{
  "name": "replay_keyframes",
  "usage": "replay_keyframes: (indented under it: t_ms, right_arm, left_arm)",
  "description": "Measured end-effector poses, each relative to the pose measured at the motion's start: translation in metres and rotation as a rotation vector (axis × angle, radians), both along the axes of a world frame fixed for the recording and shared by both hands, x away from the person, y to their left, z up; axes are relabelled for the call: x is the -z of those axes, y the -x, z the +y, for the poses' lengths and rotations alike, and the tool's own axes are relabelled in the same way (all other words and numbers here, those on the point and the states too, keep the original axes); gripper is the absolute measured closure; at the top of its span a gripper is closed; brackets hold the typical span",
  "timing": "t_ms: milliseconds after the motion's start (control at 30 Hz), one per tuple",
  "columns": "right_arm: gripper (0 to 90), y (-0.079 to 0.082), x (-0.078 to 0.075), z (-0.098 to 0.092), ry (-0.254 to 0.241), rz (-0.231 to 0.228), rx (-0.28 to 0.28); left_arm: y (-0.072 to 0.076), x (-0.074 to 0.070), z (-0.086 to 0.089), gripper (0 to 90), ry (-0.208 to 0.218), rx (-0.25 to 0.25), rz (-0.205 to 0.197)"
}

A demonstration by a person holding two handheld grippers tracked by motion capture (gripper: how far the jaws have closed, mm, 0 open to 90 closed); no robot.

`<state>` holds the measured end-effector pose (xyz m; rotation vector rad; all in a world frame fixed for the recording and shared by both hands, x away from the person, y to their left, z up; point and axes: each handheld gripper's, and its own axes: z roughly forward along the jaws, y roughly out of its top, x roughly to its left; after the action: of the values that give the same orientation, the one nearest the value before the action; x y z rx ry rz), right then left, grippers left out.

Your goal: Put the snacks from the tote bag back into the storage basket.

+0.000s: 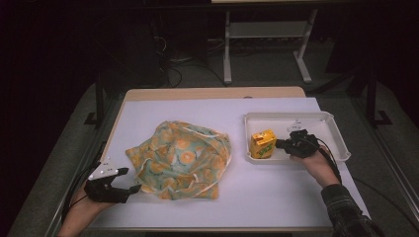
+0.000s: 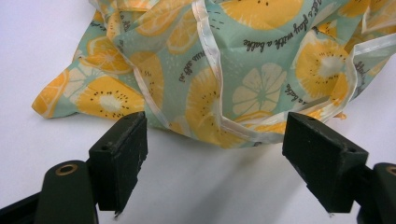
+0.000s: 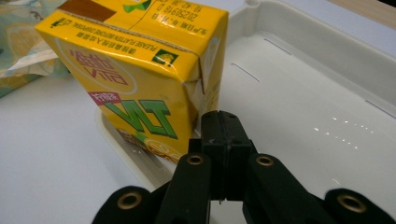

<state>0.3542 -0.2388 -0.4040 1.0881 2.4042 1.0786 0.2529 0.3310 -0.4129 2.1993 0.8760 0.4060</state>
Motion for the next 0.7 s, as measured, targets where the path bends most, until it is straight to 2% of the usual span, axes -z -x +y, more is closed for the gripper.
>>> replay_keyframes:
  t_ms: [433, 700]
  right_arm:
    - [89.8, 0.0019, 0.0007, 0.0035, 0.021, -0.001, -0.02]
    - [89.8, 0.0068, -0.0002, 0.0028, 0.018, 0.023, -0.022]
  left_arm:
    - [0.0002, -0.0005, 0.0002, 21.9, -0.015, 0.002, -0.003]
    - [0.0004, -0.0014, 0.0005, 21.9, -0.009, -0.004, 0.0]
